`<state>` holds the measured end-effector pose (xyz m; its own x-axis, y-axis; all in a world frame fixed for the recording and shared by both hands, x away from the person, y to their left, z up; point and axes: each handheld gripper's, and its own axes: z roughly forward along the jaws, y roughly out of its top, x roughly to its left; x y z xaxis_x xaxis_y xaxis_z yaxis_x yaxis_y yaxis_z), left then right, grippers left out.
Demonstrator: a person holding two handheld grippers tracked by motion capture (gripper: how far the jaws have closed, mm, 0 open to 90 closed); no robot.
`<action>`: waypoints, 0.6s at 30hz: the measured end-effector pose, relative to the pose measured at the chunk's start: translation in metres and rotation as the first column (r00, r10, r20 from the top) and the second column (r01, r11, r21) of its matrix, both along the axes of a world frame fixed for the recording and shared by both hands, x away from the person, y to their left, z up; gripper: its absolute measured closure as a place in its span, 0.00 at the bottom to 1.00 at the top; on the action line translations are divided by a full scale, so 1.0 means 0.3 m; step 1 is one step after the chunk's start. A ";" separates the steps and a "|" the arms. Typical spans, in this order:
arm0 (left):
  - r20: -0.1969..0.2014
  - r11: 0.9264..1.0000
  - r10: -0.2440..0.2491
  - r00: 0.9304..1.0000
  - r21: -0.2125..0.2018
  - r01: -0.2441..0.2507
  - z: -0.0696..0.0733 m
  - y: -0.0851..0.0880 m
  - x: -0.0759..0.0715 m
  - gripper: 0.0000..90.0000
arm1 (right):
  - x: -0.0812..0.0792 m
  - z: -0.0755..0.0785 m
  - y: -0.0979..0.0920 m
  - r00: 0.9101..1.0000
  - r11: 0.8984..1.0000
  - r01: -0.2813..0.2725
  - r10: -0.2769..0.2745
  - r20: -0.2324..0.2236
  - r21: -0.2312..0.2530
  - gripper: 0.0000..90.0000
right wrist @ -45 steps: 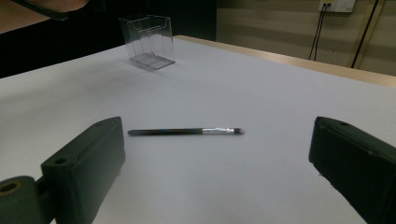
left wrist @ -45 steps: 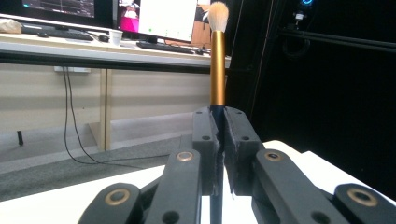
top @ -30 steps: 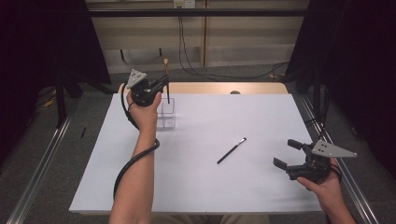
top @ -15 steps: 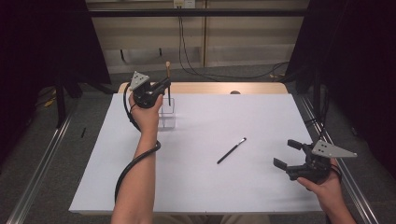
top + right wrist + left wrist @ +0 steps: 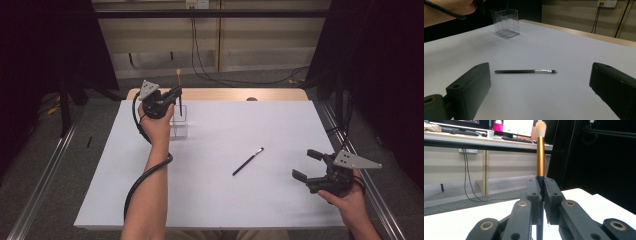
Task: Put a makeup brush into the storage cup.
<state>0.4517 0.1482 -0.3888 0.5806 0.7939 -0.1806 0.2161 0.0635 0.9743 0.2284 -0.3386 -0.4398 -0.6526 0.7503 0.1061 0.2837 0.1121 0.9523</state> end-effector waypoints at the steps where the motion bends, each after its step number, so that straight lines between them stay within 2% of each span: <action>1: 0.001 1.000 0.003 1.000 -0.002 -0.003 -0.001 -0.002 -0.001 0.93 | -0.002 0.002 -0.001 1.000 1.000 -0.002 0.002 0.000 0.002 0.03; 3: 0.001 1.000 0.000 1.000 0.008 0.000 -0.004 -0.001 0.000 0.93 | -0.002 0.003 -0.001 1.000 1.000 -0.002 0.002 0.002 0.001 0.03; 13: -0.008 1.000 -0.005 1.000 0.005 0.005 -0.023 -0.006 0.001 0.93 | -0.003 0.003 -0.002 1.000 1.000 -0.001 0.001 0.001 0.000 0.03; 18: -0.012 1.000 0.002 1.000 0.020 -0.002 -0.034 -0.003 0.001 0.93 | -0.003 0.002 -0.001 1.000 1.000 -0.003 0.003 0.000 -0.001 0.03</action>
<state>0.4519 0.1474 -0.3991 0.5767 0.7986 -0.1720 0.2280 0.0448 0.9726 0.2274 -0.3390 -0.4392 -0.6548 0.7484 0.1053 0.2831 0.1137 0.9523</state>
